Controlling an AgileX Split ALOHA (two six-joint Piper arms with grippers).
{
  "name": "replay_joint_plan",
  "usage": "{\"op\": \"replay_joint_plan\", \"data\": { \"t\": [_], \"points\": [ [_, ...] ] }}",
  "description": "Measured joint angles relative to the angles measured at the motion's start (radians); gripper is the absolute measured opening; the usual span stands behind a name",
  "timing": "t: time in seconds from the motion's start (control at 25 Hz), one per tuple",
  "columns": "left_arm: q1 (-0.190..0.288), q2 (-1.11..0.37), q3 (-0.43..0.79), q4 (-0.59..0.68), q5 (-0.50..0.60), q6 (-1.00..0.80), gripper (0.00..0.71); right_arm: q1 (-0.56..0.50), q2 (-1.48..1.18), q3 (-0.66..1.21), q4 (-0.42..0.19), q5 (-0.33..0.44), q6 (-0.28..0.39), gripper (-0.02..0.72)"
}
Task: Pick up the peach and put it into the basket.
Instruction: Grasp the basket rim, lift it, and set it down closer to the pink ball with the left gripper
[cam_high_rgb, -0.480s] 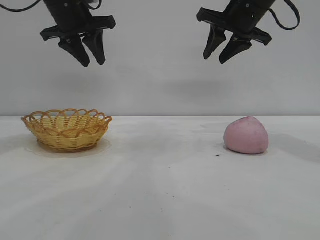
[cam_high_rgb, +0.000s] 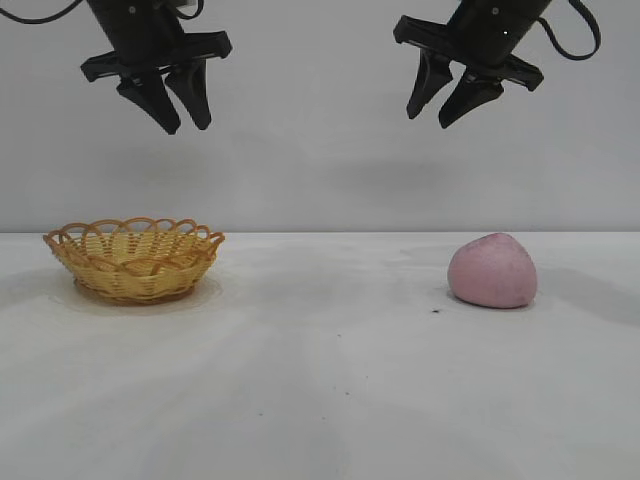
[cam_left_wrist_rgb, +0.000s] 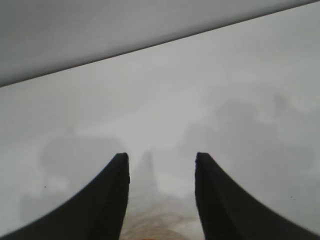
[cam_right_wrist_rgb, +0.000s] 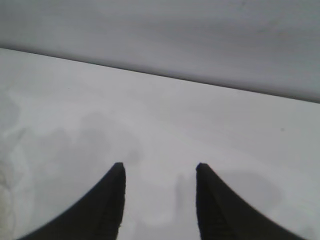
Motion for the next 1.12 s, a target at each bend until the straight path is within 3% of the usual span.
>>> {"op": "replay_joint_plan", "data": {
  "t": [0.2,0.4,0.56,0.68,0.88,1.12],
  "points": [
    [0.000,0.000,0.000,0.000,0.027,0.000,0.277,0.000,0.000,0.000,0.000,0.016,0.000,0.295],
    [0.009,-0.006,0.014,0.011,0.078,-0.017,0.277,-0.002,-0.004,0.014,-0.028,0.081,0.000,0.295],
    [0.058,-0.042,0.108,0.031,0.083,-0.046,0.277,-0.043,-0.039,0.122,-0.028,0.088,0.003,0.295],
    [0.088,-0.099,0.238,0.036,0.044,-0.028,0.277,-0.063,-0.089,0.242,-0.019,0.050,-0.023,0.295],
    [0.090,-0.223,0.465,0.029,-0.116,0.050,0.277,-0.059,-0.180,0.407,0.059,-0.024,-0.102,0.295],
    [0.090,-0.238,0.566,0.029,-0.169,0.084,0.277,-0.054,-0.244,0.581,0.205,-0.095,-0.246,0.295]
  ]
}}
